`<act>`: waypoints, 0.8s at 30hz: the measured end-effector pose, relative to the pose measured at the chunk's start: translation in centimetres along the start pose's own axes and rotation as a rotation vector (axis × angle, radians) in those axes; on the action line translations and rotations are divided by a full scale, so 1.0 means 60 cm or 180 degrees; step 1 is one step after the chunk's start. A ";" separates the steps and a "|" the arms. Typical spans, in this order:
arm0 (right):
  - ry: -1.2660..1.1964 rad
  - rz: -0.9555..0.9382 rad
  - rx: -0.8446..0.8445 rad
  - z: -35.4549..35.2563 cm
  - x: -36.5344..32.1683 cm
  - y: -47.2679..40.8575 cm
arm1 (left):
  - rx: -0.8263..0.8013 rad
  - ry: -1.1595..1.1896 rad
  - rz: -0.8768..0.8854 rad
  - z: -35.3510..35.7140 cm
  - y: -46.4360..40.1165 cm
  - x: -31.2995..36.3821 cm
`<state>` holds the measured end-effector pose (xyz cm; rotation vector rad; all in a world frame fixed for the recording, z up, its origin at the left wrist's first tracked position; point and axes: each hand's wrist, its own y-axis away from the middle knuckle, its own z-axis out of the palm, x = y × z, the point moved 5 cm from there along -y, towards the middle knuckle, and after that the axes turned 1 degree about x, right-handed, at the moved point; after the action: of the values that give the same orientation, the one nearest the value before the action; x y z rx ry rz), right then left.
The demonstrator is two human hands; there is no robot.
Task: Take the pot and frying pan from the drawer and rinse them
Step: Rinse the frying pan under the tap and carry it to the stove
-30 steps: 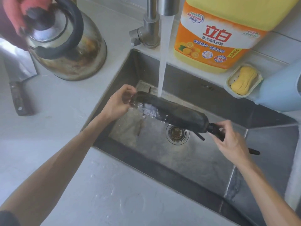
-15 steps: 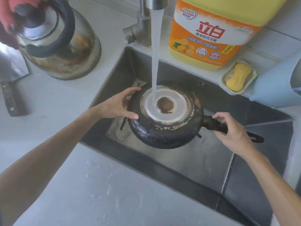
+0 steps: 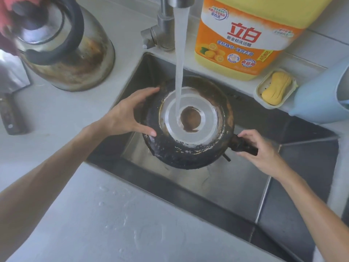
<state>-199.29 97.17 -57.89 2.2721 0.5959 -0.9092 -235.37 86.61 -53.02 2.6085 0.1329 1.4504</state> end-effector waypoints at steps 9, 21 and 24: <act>-0.0566 -0.0004 -0.0174 0.039 -0.013 -0.014 | 0.0060 -0.0074 -0.0305 -0.036 0.028 -0.014; 0.0531 -0.0586 0.0146 -0.066 -0.074 -0.026 | -0.0063 -0.0560 0.0025 0.033 0.056 -0.044; 0.0170 -0.0544 0.0311 -0.058 -0.054 -0.024 | 0.0020 -0.0971 0.0398 0.011 0.042 -0.014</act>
<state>-200.71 99.99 -54.07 2.3666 0.7952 -0.9807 -235.24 83.96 -53.60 2.8484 -0.0628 1.0659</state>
